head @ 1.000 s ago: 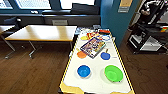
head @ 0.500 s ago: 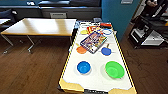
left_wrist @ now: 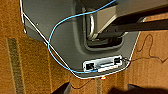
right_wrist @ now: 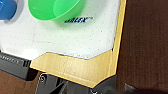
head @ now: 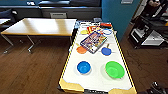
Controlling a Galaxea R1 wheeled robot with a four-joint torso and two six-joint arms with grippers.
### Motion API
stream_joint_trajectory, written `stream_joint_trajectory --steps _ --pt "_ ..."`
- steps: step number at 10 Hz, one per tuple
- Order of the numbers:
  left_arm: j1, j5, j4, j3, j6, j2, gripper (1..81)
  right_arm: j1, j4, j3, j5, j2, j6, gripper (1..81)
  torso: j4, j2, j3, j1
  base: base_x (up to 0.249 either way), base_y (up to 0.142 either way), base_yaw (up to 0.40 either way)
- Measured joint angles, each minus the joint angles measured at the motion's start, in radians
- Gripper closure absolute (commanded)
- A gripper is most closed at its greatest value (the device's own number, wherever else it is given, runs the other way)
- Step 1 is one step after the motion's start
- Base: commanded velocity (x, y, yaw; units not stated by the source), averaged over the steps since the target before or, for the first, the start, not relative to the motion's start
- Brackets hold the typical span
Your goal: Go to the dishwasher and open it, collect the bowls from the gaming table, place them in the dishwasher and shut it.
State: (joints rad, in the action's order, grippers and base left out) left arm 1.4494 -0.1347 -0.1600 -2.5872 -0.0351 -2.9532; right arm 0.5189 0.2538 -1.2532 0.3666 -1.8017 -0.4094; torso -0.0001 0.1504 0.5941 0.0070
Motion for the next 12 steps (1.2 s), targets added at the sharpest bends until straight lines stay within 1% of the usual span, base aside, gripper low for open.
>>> stream_joint_trajectory --steps 2,3,5,7,9,10,12 --pt "0.000 -0.005 0.000 -0.001 0.000 0.000 1.0 -0.009 0.000 -0.080 -0.011 -0.032 -0.008 1.0 0.000 0.000 0.000 0.000 0.000 0.000 0.000" --pt "0.000 -0.007 0.001 -0.001 0.000 0.000 1.0 -0.016 -0.003 -0.121 -0.023 -0.042 -0.038 1.0 0.000 0.000 0.000 0.000 0.000 0.000 0.000" --pt "0.000 -0.010 0.001 -0.001 0.000 -0.003 1.0 -0.041 -0.016 -0.142 -0.037 -0.059 -0.151 1.0 0.000 0.000 0.000 0.000 0.000 0.000 0.000" --pt "0.000 -0.011 0.001 -0.001 0.000 -0.005 1.0 -0.103 -0.022 -0.158 -0.041 -0.053 -0.182 1.0 0.000 -0.001 0.000 0.000 0.000 0.000 0.000" --pt "0.000 -0.011 0.002 -0.007 -0.003 -0.006 1.0 -0.153 -0.022 -0.169 -0.036 -0.065 -0.197 1.0 0.000 -0.001 0.001 0.000 0.000 0.000 0.000" --pt "0.000 -0.011 0.002 -0.007 -0.003 -0.006 1.0 -0.173 -0.023 -0.185 -0.033 -0.090 -0.203 1.0 0.000 -0.001 0.001 0.000 0.000 0.000 0.000" --pt "-0.001 -0.011 0.002 -0.007 -0.004 -0.006 1.0 -0.179 -0.036 -0.214 -0.033 -0.157 -0.205 1.0 0.000 -0.001 0.001 0.000 0.000 0.000 0.000"
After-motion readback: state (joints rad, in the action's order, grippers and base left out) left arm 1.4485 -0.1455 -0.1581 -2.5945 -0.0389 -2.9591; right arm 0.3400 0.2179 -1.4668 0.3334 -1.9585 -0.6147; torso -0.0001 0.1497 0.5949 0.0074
